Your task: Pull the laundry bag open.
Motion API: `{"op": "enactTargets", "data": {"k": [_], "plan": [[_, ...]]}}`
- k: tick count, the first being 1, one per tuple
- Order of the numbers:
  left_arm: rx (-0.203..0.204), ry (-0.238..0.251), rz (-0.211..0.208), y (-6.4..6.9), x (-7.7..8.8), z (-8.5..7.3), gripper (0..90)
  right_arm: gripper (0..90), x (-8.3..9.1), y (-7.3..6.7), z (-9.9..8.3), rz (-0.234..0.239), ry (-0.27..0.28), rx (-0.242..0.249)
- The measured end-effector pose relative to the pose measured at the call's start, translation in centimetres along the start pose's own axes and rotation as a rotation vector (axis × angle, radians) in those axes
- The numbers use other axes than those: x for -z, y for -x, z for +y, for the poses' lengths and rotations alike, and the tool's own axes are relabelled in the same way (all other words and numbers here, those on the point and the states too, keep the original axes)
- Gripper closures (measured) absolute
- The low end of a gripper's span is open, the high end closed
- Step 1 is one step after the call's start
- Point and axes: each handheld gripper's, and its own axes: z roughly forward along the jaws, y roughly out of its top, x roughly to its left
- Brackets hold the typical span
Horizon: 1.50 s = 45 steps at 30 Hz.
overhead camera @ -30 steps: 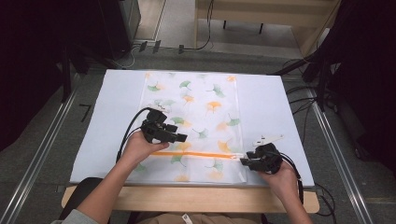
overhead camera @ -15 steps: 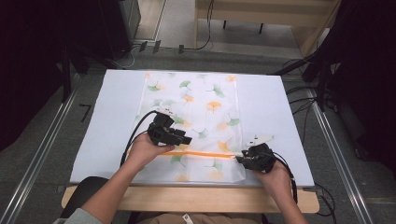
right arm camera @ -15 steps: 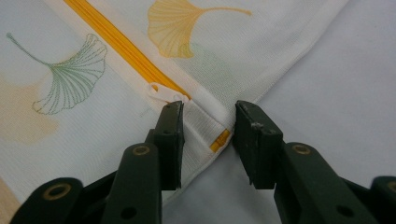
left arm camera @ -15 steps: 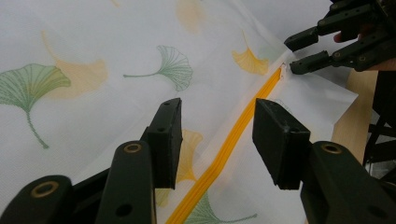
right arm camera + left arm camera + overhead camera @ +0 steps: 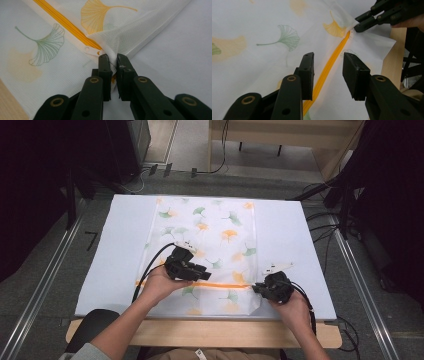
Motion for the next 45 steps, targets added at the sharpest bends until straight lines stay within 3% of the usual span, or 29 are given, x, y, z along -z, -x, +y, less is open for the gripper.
{"op": "enactTargets", "data": {"k": [2, 9, 14, 21, 27, 35, 45], "plan": [[-0.013, -0.010, -0.012, 0.4, -0.4, 0.1, 60.7, 85.1, 0.1, 0.4, 0.0, 0.035, 0.004, -0.026], [-0.043, -0.002, -0.061, 1.6, -1.8, 0.3, 58.7, 85.1, 1.2, 0.7, 0.4, 0.071, 0.040, -0.055], [-0.080, -0.011, -0.073, 2.4, -2.9, 0.5, 60.9, 84.9, 1.7, 0.9, 0.5, 0.094, 0.046, -0.076], [-0.095, -0.025, -0.101, 3.3, -4.5, 0.7, 64.0, 84.8, 2.3, 0.7, 0.9, 0.099, 0.061, -0.052], [-0.118, -0.046, -0.099, 4.3, -6.2, 1.3, 64.7, 84.7, 2.8, 0.7, 1.0, 0.104, 0.075, -0.034], [-0.113, -0.029, -0.111, 4.8, -7.5, 2.0, 65.2, 84.7, 3.1, 0.4, 1.3, 0.111, 0.084, -0.016], [-0.141, -0.029, -0.103, 5.4, -8.8, 2.6, 66.2, 84.8, 3.2, -0.1, 1.7, 0.134, 0.097, 0.020]]}}
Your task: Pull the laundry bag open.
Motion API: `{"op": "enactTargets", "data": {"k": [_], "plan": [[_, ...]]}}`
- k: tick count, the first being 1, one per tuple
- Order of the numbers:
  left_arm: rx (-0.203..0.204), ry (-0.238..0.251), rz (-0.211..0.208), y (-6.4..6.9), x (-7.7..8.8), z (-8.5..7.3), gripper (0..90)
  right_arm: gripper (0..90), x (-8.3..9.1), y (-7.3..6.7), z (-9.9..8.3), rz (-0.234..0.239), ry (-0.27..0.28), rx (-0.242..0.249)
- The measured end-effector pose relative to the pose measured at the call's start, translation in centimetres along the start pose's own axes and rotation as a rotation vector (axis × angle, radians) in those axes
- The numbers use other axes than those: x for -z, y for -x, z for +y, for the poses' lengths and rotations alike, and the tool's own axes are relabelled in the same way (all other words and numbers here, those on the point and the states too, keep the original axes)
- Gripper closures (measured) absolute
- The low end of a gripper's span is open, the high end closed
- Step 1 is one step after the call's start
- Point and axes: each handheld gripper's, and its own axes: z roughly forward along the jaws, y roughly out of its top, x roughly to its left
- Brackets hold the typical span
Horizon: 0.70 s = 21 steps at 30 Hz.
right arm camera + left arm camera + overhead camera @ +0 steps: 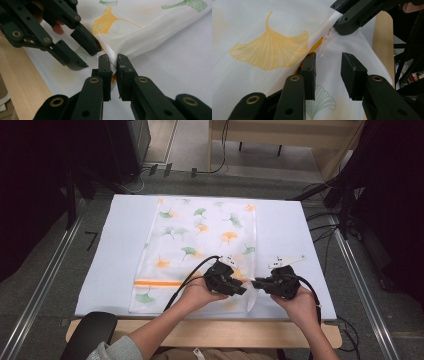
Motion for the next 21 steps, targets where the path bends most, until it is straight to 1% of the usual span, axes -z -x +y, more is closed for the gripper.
{"op": "enactTargets", "data": {"k": [4, 6, 7, 9, 11, 13, 16, 17, 21], "plan": [[0.004, 0.006, 0.003, 0.11, -0.23, 0.21, 66.8, 84.8, 0.00, -0.18, 0.13, 0.004, 0.001, 0.007], [0.000, 0.005, 0.004, 0.14, -0.32, 0.33, 68.7, 84.8, -0.06, -0.25, 0.17, 0.011, 0.001, 0.010], [0.005, 0.012, 0.005, 0.16, -0.48, 0.37, 69.6, 84.8, -0.09, -0.28, 0.19, 0.012, 0.000, 0.011], [0.004, 0.001, 0.005, 0.08, -0.45, 0.42, 70.7, 84.8, -0.12, -0.32, 0.19, 0.014, -0.003, 0.009], [0.006, 0.004, 0.003, 0.09, -0.49, 0.41, 71.7, 84.8, -0.15, -0.35, 0.20, 0.013, -0.005, 0.006], [0.010, 0.004, 0.003, 0.10, -0.54, 0.41, 74.9, 84.8, -0.23, -0.46, 0.25, 0.015, -0.008, 0.011], [0.017, 0.005, 0.004, 0.09, -0.59, 0.42, 76.1, 84.8, -0.30, -0.52, 0.29, 0.019, -0.007, 0.016], [0.025, 0.005, 0.006, 0.09, -0.59, 0.45, 76.1, 84.8, -0.37, -0.59, 0.30, 0.023, -0.008, 0.018], [0.026, 0.003, 0.012, 0.00, -0.59, 0.51, 79.0, 84.8, -0.39, -0.61, 0.32, 0.025, -0.009, 0.020]]}}
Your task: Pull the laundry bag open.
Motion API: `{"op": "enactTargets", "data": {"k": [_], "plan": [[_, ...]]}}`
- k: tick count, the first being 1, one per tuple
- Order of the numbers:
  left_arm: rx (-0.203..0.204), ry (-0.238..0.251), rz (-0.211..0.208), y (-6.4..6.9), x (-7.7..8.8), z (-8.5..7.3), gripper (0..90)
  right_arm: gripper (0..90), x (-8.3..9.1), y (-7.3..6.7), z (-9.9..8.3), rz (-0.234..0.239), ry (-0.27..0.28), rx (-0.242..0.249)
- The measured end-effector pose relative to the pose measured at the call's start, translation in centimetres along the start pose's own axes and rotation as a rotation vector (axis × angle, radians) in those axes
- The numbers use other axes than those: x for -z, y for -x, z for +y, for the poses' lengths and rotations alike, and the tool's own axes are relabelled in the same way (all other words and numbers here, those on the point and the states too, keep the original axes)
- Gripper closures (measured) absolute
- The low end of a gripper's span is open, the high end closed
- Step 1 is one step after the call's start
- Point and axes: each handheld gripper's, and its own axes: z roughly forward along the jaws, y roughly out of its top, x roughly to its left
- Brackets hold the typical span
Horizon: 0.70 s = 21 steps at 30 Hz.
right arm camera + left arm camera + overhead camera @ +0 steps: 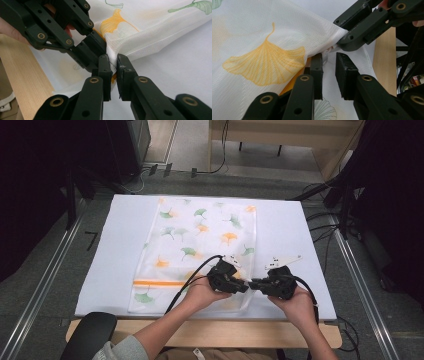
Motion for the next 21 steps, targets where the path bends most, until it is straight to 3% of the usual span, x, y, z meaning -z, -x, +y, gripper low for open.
{"op": "enactTargets", "data": {"k": [9, 21], "plan": [[0.013, 0.008, -0.002, 0.01, -0.02, 0.06, 90.0, 84.8, -0.03, -0.02, -0.04, 0.003, 0.000, -0.003], [0.041, 0.001, -0.001, 0.06, 0.64, -0.11, 90.0, 84.5, 0.17, 0.19, -0.14, 0.005, 0.003, -0.005]]}}
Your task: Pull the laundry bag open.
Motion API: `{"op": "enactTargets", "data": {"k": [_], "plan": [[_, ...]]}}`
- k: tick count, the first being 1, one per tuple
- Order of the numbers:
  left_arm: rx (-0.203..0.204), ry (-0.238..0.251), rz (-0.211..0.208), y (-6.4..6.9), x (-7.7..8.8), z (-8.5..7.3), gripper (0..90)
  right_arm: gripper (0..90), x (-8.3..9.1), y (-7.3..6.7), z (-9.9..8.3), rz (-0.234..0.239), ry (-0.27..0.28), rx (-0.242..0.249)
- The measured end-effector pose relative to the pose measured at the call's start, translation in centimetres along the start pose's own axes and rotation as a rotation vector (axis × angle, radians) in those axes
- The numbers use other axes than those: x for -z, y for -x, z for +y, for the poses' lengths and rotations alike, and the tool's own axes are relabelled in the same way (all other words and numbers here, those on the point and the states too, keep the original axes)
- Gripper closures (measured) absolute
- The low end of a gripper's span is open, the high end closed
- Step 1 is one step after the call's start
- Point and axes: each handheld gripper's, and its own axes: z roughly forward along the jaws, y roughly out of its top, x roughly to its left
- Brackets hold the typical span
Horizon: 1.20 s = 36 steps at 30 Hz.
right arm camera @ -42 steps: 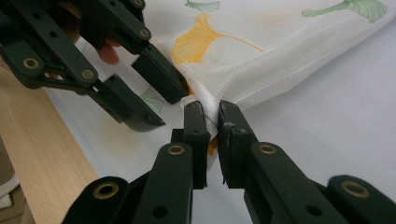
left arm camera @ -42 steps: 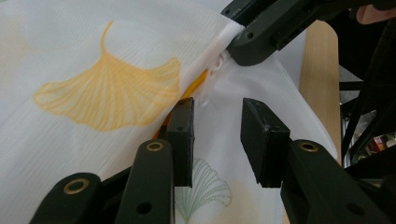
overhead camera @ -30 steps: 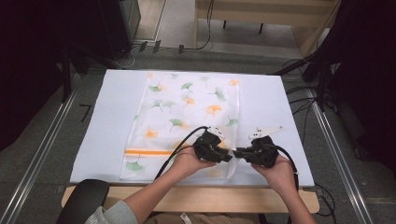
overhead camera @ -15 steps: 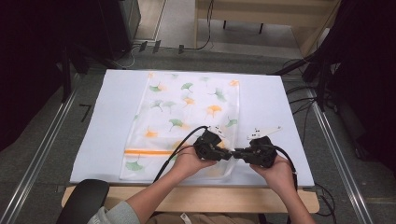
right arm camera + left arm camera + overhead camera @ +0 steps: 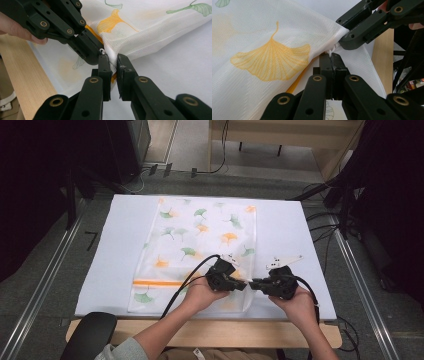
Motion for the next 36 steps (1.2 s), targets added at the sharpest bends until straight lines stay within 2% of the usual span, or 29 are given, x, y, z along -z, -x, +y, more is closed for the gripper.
{"op": "enactTargets", "data": {"k": [10, 23, 26, 30, 31, 32, 33, 36], "plan": [[0.021, -0.023, 0.010, -0.1, 0.0, -0.1, 90.0, 84.6, -0.1, -0.2, 0.1, 0.005, 0.001, 0.006], [0.039, -0.026, 0.006, -0.5, 0.0, -0.3, 90.0, 84.5, 0.1, -0.4, 0.1, 0.010, 0.006, 0.006], [0.062, -0.037, 0.020, -1.2, 0.4, -0.7, 90.0, 84.5, 0.2, -0.3, 0.1, 0.007, 0.007, 0.005], [0.070, -0.041, 0.024, -1.7, 0.8, -1.1, 90.0, 84.3, 0.3, -0.1, 0.0, 0.010, 0.010, 0.006], [0.069, -0.064, 0.044, -2.1, 1.2, -1.4, 90.0, 84.3, 0.3, 0.0, 0.0, 0.009, 0.012, 0.006], [0.069, -0.064, 0.044, -2.1, 1.2, -1.4, 90.0, 84.3, 0.3, 0.0, -0.1, 0.008, 0.009, 0.000], [0.080, -0.071, 0.052, -2.6, 1.7, -1.7, 90.0, 84.3, 0.3, 0.0, -0.1, 0.007, 0.009, 0.000], [0.079, -0.061, 0.045, -2.6, 2.1, -1.8, 90.0, 84.3, 0.3, 0.0, 0.0, 0.011, 0.013, 0.005]]}}
